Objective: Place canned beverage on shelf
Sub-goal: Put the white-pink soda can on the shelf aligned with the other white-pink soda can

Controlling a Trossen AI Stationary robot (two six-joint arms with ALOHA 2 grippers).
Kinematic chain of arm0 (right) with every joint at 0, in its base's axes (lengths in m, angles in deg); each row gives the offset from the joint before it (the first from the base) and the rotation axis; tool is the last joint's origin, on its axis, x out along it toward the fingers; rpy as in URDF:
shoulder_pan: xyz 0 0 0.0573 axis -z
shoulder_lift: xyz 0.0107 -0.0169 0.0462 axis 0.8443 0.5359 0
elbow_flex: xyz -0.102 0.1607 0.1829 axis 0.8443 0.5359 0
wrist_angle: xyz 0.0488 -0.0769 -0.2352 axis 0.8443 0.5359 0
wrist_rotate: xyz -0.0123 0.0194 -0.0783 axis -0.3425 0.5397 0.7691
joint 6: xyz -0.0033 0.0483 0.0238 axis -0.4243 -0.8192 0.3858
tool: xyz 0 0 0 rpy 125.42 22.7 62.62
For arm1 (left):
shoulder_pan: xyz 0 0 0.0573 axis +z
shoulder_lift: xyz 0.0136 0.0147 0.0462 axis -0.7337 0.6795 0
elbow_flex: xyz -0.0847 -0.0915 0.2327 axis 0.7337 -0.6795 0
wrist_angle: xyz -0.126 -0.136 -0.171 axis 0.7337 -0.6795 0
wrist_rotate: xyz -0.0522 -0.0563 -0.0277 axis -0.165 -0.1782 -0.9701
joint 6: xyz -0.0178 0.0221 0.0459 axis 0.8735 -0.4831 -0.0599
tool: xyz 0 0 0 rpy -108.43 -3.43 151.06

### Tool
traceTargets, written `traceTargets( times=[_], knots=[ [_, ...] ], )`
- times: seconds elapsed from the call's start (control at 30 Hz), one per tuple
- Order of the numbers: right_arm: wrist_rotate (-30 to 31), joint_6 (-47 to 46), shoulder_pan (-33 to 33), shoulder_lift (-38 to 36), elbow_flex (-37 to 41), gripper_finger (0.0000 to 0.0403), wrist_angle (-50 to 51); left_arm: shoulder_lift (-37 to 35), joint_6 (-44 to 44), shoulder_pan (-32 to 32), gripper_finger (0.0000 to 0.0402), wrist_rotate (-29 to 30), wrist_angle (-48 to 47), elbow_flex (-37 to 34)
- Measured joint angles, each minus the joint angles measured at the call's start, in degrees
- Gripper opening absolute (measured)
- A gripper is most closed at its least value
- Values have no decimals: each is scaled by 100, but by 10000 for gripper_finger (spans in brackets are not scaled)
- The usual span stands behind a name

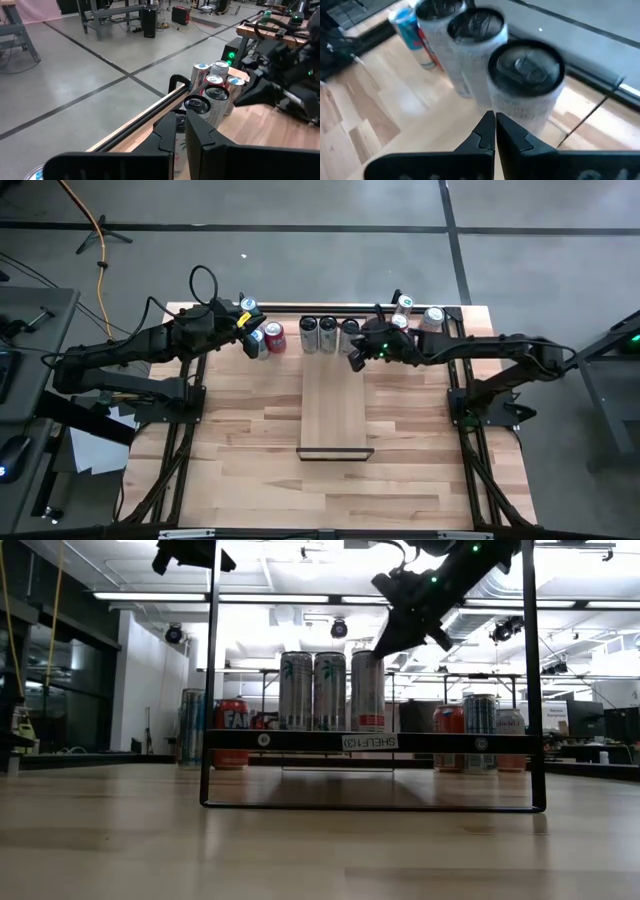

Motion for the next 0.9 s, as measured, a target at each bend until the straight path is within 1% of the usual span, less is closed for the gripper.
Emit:
traceTargets(
  times=[0.2,0.3,0.37,0.47,0.7,0.8,0.9],
  knots=[
    [-839,381,269,-320,0,0,16,0,132,0,0,2,-7,0],
    [-1212,437,377,-356,0,0,57,0,132,0,0,2,-7,0],
    [-1341,427,425,-308,0,0,55,1,132,-1,0,2,-7,0],
    [-1360,370,425,-142,0,0,-58,0,131,0,0,2,-7,0],
    [-1287,-12,422,153,0,0,-786,0,132,0,0,4,-7,0],
    [-1249,-130,420,200,0,0,-796,0,132,0,0,4,-7,0],
    [-1027,-127,418,199,0,0,-711,0,132,0,0,4,-4,0]
  ],
)
